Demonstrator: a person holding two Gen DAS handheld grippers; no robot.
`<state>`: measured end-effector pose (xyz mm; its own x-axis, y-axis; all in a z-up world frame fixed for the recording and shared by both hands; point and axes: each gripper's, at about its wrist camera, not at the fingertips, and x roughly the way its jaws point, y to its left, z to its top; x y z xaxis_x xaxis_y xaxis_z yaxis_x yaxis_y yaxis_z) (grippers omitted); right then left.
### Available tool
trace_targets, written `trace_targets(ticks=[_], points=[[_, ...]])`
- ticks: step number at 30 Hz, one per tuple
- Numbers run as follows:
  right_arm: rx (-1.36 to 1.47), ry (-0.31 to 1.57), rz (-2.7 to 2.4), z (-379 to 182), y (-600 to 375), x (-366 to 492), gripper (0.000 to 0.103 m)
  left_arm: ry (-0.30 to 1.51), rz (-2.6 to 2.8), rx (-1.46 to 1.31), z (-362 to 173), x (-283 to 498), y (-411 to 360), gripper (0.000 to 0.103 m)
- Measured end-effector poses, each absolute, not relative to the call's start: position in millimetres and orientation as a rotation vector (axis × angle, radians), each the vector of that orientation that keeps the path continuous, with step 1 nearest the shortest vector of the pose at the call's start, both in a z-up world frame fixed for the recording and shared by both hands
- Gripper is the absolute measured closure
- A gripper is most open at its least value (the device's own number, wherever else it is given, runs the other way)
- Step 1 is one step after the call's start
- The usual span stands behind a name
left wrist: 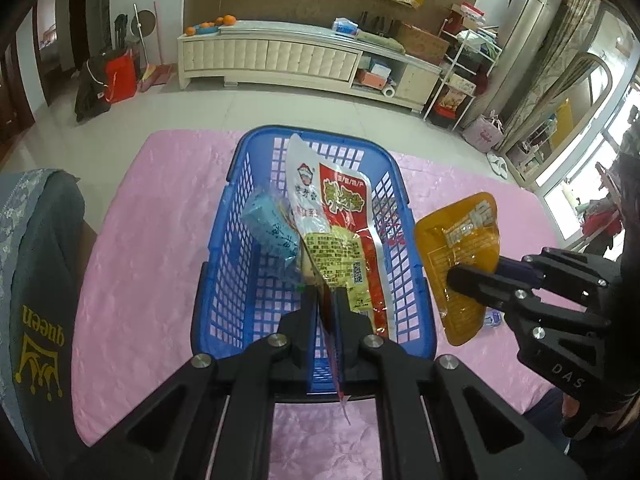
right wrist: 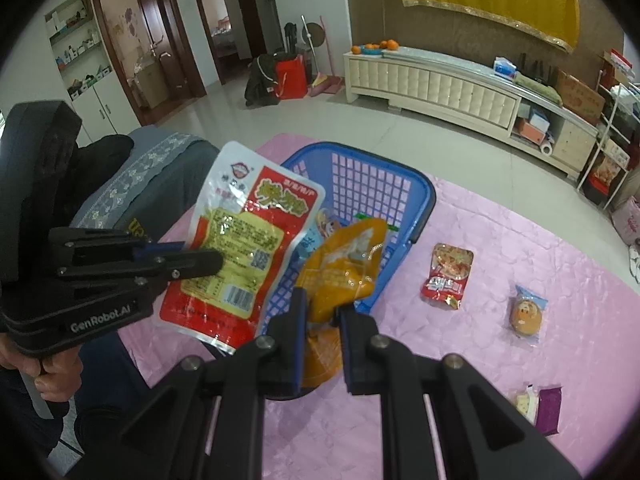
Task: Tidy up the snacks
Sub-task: 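Carry the red snack bag into the basket and open the left gripper, then lower the orange sauce pack into the basket and open the right gripper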
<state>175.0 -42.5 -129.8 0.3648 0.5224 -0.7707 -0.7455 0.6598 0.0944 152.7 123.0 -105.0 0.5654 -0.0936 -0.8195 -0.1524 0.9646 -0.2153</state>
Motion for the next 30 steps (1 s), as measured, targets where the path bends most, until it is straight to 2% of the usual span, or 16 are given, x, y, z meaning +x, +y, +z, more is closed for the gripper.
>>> trace_targets(ticks=[5,9,11,13,20,30], points=[[-0.294,0.878,0.825,-131,-38,172,0.084,0.967,0.043,-0.261,-104,154,118,0.093],[-0.291,0.873,0.827,-128,-39,171,0.084,0.965,0.064,-0.238,-101,152,120,0.058],[-0.287,0.870,0.827,-128,-39,170,0.084,0.952,0.072,-0.227,-98,149,122,0.056],[-0.278,0.872,0.831,-127,-39,170,0.084,0.950,0.070,-0.231,-96,146,124,0.046],[-0.275,0.867,0.852,-123,-30,171,0.084,0.945,0.089,-0.205,-93,138,136,0.042],[-0.306,0.876,0.899,-124,7,172,0.084,0.963,0.145,-0.234,-103,130,169,0.042]])
